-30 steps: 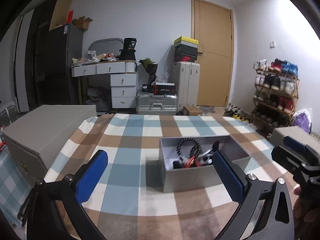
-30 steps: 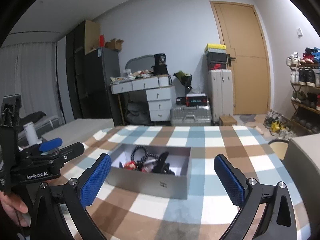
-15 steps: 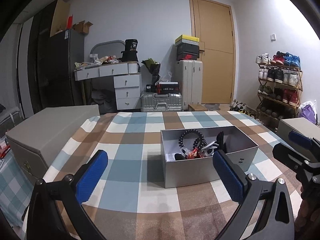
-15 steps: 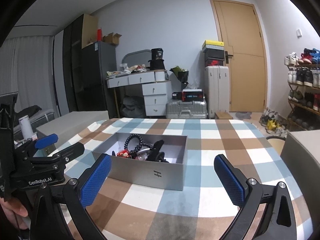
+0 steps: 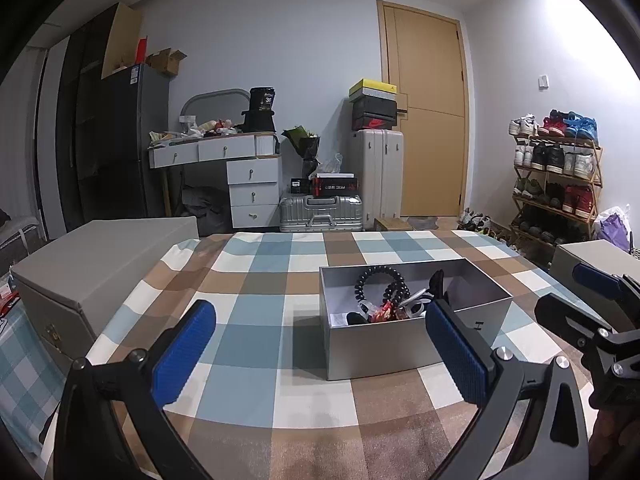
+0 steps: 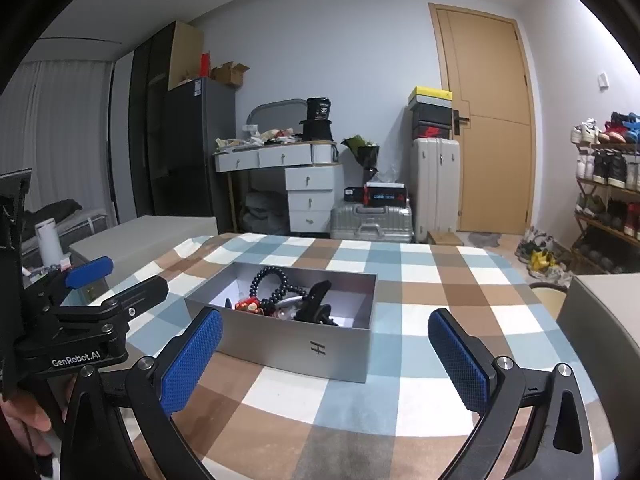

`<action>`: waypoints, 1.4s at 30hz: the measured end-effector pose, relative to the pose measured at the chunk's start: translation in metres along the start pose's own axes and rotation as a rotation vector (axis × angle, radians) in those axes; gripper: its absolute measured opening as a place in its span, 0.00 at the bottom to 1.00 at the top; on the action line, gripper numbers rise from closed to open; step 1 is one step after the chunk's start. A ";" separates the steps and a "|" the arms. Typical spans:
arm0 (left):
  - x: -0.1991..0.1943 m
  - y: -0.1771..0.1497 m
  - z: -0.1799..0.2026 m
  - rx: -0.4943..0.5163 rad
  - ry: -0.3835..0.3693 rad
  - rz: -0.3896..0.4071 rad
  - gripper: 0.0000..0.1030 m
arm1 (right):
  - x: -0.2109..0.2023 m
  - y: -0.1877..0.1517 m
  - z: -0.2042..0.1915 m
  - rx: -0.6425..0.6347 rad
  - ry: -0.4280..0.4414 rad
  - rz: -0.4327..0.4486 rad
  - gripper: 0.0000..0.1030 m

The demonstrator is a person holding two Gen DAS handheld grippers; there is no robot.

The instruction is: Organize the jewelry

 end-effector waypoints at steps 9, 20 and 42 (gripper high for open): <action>0.003 0.001 0.000 0.003 -0.005 -0.009 0.99 | 0.001 0.000 0.000 0.000 -0.003 -0.008 1.00; 0.004 -0.001 0.005 0.015 -0.014 -0.009 0.99 | 0.001 0.000 0.000 0.002 0.005 -0.012 1.00; 0.001 -0.001 0.007 0.007 -0.012 -0.005 0.99 | 0.003 0.000 0.001 0.011 0.008 -0.016 1.00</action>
Point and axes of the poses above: each gripper's, at about its wrist camera, not at the fingertips, and x roughly the way its jaws point, z to its right, y to its top, the point moved 7 cm from there along x, roughly the way its jaws point, and after that the axes turned 14 degrees about x, right-handed, at the moved point
